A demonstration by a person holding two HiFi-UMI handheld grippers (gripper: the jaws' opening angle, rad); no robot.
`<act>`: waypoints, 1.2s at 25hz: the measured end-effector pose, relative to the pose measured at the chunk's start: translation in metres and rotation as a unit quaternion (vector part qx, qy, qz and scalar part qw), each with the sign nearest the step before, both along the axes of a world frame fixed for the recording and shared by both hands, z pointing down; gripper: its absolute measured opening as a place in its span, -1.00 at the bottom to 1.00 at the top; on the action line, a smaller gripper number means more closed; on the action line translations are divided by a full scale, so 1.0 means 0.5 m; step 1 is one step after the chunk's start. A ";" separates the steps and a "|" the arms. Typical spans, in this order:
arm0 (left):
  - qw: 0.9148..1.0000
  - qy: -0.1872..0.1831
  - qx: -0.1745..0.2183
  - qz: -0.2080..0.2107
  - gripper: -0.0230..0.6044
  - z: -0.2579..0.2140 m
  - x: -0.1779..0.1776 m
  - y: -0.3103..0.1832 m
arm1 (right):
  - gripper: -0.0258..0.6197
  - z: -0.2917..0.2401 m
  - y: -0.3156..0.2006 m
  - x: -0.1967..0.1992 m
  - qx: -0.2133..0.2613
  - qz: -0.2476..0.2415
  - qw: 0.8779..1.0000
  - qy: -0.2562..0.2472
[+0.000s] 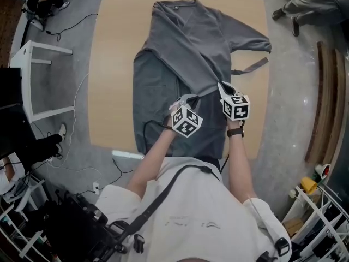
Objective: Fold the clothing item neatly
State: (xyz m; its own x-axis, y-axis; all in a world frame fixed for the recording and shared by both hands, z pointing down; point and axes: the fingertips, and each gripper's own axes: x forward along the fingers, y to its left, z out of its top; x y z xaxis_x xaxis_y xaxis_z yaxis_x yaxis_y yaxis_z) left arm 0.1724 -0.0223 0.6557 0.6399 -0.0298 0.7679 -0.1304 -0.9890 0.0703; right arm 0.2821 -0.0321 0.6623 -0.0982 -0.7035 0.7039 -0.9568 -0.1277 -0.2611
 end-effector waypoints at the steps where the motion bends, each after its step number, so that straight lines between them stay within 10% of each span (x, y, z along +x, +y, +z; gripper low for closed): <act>1: 1.000 -0.017 -0.008 -0.002 -0.86 0.033 -0.002 0.012 | -0.85 0.038 0.013 -0.006 -0.024 -0.008 1.000 0.010; 5: 0.997 -0.061 -0.040 -0.025 -0.77 0.113 -0.005 0.033 | -0.78 0.116 0.034 -0.020 -0.069 -0.023 0.996 0.042; 12: 0.996 -0.003 -0.057 -0.072 -0.66 0.026 0.010 -0.026 | -0.53 0.004 0.028 0.040 0.024 0.047 0.999 -0.012; 27: 0.993 0.066 -0.091 -0.020 -0.92 -0.071 0.234 -0.055 | -0.52 -0.025 0.089 0.463 0.056 0.214 0.975 -0.014; 30: 0.994 0.064 -0.093 -0.009 -0.93 -0.061 0.266 -0.057 | -0.16 -0.018 0.035 0.545 0.095 0.227 0.966 -0.079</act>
